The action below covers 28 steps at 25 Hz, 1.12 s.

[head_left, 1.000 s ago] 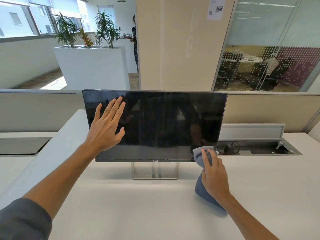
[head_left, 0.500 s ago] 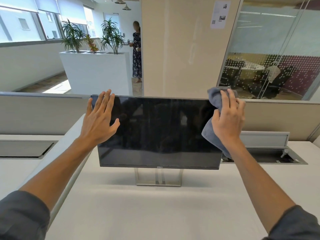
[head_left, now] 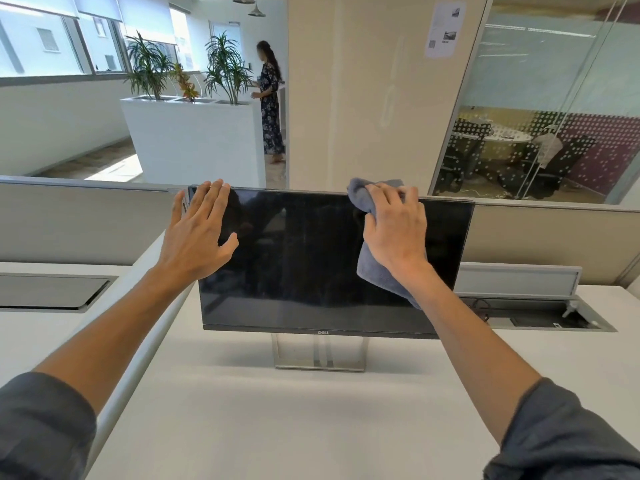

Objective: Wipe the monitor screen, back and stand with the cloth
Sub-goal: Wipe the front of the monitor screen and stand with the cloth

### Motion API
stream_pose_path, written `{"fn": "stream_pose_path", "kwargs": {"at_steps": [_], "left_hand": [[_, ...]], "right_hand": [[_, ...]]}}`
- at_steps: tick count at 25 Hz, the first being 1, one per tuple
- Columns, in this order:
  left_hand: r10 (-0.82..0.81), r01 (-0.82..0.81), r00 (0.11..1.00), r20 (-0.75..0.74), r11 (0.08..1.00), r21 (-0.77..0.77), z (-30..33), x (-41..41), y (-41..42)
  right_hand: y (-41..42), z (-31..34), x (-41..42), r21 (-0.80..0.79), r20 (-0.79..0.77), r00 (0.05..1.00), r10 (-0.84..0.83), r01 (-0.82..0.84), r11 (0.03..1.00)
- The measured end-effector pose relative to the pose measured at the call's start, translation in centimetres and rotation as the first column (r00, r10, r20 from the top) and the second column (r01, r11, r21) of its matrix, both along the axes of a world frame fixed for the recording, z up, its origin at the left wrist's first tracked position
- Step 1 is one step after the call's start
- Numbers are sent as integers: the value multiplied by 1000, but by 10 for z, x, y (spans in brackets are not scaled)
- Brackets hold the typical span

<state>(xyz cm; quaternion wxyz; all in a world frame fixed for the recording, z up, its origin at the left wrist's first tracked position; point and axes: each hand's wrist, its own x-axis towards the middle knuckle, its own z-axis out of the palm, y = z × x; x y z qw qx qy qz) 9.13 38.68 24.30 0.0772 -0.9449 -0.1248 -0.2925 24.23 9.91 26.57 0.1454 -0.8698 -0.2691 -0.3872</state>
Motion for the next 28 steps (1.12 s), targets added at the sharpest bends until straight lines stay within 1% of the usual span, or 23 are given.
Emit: {"fn": "stream_pose_path", "kwargs": {"at_steps": [3, 8, 13, 20, 23, 25, 28], "left_hand": [[29, -29, 999, 24, 999, -25, 0, -3, 3], [21, -20, 999, 29, 999, -28, 0, -5, 10], [43, -40, 998, 48, 997, -63, 0, -11, 20], [5, 0, 998, 68, 997, -78, 0, -16, 28], [-23, 39, 993, 114, 990, -139, 0, -17, 29], [-52, 76, 989, 137, 981, -179, -1, -17, 34], [-67, 90, 990, 123, 977, -193, -3, -18, 38]], "right_hand": [[24, 5, -7, -42, 15, 999, 43, -43, 998], [62, 14, -23, -101, 33, 990, 137, -134, 986], [104, 29, -40, -191, -40, 974, 222, -225, 955], [175, 49, -59, -367, -97, 945, 314, -327, 871], [200, 55, -66, -413, -143, 929, 342, -370, 832], [208, 57, -69, -428, -150, 930, 335, -367, 826], [208, 55, -67, -424, -100, 944, 314, -325, 845]]}}
